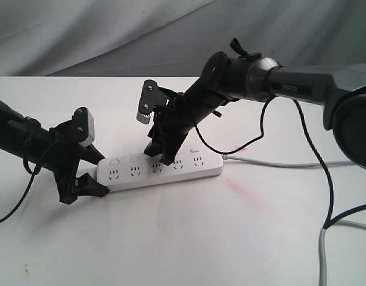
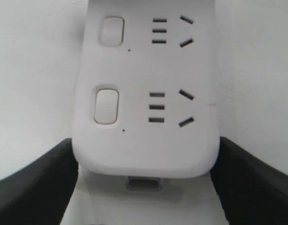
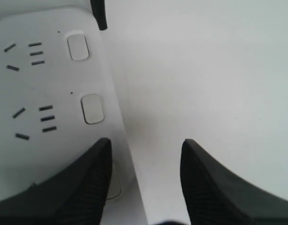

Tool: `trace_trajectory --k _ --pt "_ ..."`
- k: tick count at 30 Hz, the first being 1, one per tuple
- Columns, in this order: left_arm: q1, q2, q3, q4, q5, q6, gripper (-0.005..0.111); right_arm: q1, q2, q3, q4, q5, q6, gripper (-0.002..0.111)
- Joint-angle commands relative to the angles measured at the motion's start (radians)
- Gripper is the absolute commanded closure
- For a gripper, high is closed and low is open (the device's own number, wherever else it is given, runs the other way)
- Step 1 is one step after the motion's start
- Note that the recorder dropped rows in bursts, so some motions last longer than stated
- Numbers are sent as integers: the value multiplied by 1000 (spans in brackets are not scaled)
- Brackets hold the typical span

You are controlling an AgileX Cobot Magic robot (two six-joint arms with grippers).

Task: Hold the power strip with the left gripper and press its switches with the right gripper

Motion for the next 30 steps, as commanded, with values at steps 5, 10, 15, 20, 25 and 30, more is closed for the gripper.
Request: trace_trajectory --k 5,10,15,20,25,30 --pt "-5 -2 -5 -6 6 -4 52 -10 7 6 -33 6 0 65" --pt "-5 -2 -5 -6 6 -2 52 -27 7 6 -35 10 0 65" --pt "-5 -2 -5 -6 6 -2 52 -31 7 27 -35 10 -2 65" --pt "-5 -2 -5 -6 6 -4 52 -31 7 75 -13 -4 -36 65" --pt "-5 -2 -5 -6 6 -4 52 -29 5 78 -9 -16 -36 65" --pt "-5 -2 -5 -6 6 -4 52 -25 -10 78 1 -14 -36 65"
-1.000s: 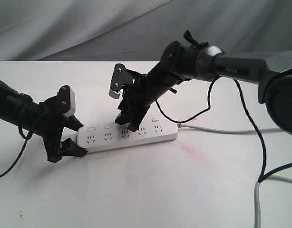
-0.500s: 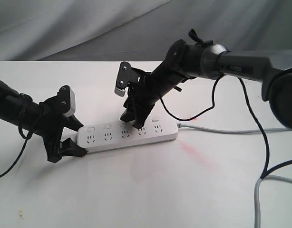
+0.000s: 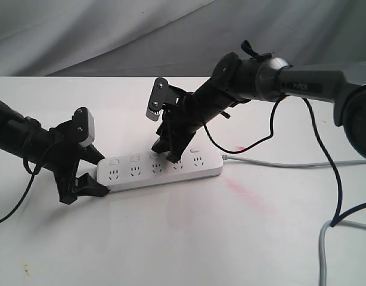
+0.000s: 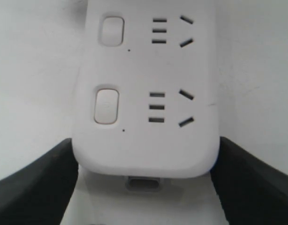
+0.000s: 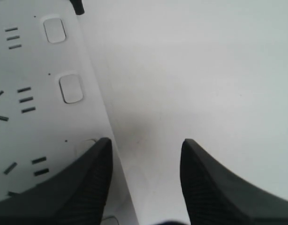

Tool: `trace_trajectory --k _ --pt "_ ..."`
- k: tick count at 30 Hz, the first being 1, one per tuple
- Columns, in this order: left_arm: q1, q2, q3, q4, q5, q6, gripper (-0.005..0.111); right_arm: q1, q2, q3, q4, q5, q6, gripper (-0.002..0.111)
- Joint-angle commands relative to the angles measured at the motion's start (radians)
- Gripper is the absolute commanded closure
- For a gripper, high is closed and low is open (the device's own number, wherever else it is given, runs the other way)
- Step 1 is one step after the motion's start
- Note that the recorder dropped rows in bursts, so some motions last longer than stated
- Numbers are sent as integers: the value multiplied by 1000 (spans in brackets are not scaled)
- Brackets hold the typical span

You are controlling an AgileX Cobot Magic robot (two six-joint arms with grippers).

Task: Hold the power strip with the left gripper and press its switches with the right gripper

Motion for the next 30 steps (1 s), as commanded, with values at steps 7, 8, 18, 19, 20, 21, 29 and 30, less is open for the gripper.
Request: trace_trajectory --k 7,8,18,19,20,21,29,30 --pt "-5 -2 -5 -6 6 -1 52 23 -10 22 -33 24 -17 65" --pt "-5 -2 -5 -6 6 -1 52 25 -10 22 -33 26 -17 65" --pt "-5 -2 -5 -6 6 -4 52 37 -8 22 -36 38 -17 65" --pt "-5 -2 -5 -6 6 -4 52 37 -8 22 -36 38 -17 65" --pt "-5 -2 -5 -6 6 -4 52 37 -8 22 -36 33 -17 65" --pt "-5 -2 -5 -6 6 -4 52 37 -10 22 -36 31 -17 65" --pt "-5 -2 -5 -6 6 -2 52 37 -36 22 -36 25 -17 65" --pt "-5 -2 -5 -6 6 -2 52 37 -39 22 -36 27 -12 65"
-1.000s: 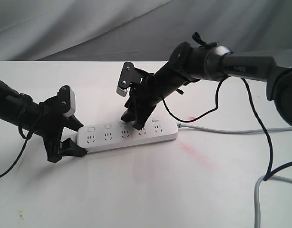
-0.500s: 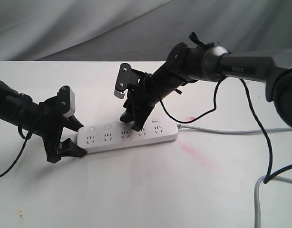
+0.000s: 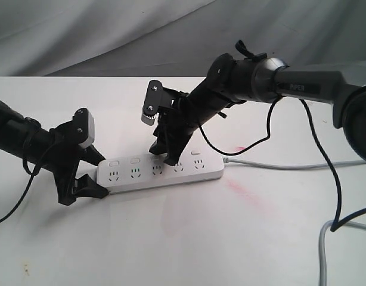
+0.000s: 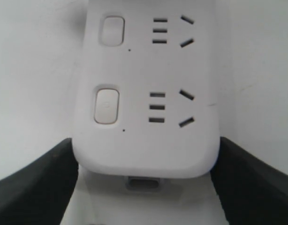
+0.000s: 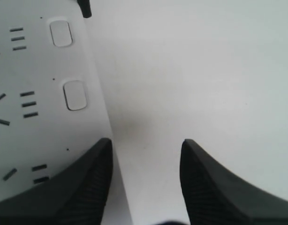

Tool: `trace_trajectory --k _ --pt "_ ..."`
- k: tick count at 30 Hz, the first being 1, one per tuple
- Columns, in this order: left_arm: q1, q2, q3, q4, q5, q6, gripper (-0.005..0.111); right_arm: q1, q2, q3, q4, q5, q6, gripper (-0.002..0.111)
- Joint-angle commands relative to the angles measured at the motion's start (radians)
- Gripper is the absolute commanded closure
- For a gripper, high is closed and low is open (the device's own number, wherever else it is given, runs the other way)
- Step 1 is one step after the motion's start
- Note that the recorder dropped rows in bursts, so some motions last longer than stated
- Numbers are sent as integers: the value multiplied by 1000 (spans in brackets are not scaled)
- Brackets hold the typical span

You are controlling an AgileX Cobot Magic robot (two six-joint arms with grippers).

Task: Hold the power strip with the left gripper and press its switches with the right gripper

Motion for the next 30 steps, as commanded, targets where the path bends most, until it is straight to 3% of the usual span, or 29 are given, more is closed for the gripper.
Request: trace_trajectory --k 1,30 --pt "-5 -2 -5 -14 -4 -4 52 12 -19 10 -13 52 -4 65" --pt "-5 -2 -5 -14 -4 -4 52 12 -31 10 -6 26 -4 65"
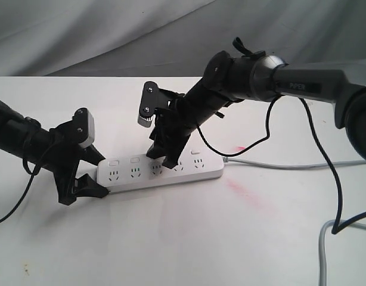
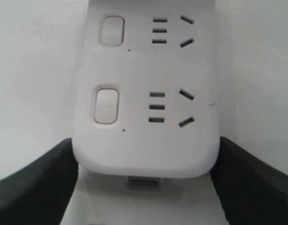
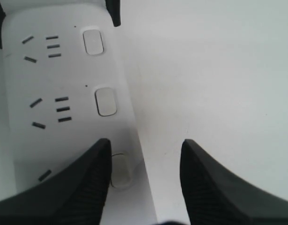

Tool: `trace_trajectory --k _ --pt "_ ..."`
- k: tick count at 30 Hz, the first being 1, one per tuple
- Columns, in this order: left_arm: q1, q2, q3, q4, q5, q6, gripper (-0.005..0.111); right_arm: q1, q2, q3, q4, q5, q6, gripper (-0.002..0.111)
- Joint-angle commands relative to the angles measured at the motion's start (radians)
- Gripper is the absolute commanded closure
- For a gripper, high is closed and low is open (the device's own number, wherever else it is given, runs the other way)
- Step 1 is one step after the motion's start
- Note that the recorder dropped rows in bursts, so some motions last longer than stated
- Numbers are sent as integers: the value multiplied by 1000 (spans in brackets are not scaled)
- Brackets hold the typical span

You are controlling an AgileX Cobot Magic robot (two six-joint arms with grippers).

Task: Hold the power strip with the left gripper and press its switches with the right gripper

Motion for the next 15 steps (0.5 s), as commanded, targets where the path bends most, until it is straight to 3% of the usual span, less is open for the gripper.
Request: trace_trajectory --k 1,15 --pt "-5 -2 -5 -14 -4 -5 52 0 -11 5 4 -17 -4 65" --pt "-5 -2 -5 -14 -4 -7 52 -2 -5 5 -37 -22 -2 65"
